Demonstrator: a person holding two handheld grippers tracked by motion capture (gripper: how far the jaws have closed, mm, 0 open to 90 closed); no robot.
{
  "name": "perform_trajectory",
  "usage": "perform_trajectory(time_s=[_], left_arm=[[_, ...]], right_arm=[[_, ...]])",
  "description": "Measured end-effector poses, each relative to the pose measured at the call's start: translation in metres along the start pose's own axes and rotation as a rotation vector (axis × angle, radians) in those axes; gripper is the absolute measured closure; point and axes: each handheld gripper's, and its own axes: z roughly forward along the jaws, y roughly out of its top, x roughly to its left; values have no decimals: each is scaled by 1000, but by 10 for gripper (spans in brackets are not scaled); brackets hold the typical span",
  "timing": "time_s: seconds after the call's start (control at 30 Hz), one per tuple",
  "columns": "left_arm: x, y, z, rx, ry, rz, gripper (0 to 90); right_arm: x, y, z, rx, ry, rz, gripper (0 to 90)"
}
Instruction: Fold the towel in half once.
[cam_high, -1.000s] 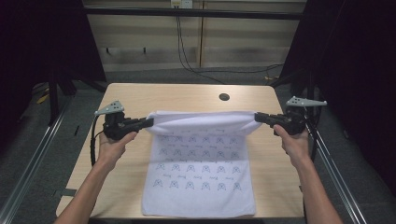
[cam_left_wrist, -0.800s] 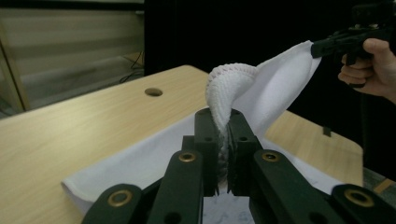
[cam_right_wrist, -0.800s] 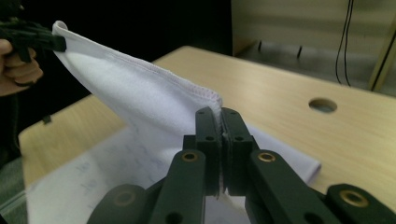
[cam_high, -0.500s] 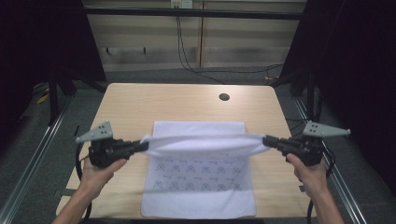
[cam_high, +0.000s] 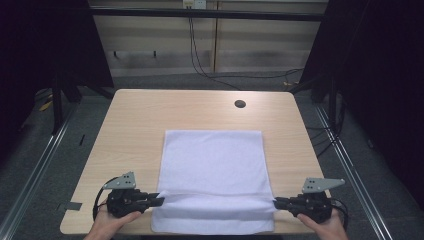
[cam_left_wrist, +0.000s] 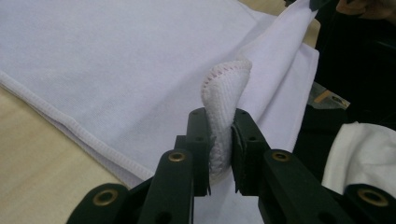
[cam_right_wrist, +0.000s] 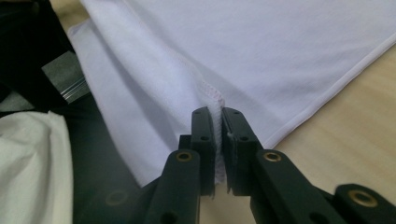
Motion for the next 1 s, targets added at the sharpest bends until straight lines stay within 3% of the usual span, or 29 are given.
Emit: perform_trajectory(time_s=[0.1,0.17,0.2,0.23,0.37,0.47,0.5,0.6,0.77,0.87,0.93,1.0], left_arm=[[-3,-1,-1,37,-28,11,770],[-4,-1,-1,88,-105,18,703],[-6,-2,-2,110,-94,23,696],[-6,-4,-3,115,-112,20,692],[-2,-3,-14,92,-127,2,680],[5,-3,-18,29,-104,-30,673],[8,-2,-18,11,-79,-35,659],[20,9,-8,-8,-34,-51,643],[55,32,22,14,23,-96,670],[77,40,42,48,90,-119,709],[89,45,52,60,112,-135,706],[95,51,59,75,177,-110,645]], right_arm=[[8,-10,2,44,29,-10,781],[13,-17,4,112,41,-13,712],[15,-20,4,131,49,-5,691],[18,-23,4,151,68,-5,671],[19,-29,-4,117,73,25,627],[14,-30,-6,94,65,56,607],[14,-30,-6,84,69,54,603],[13,-24,-6,49,24,50,575],[-5,4,4,-24,-29,34,573],[-24,23,23,-17,-51,16,599],[-38,35,38,2,-66,12,604],[-50,46,54,17,-87,9,593]])
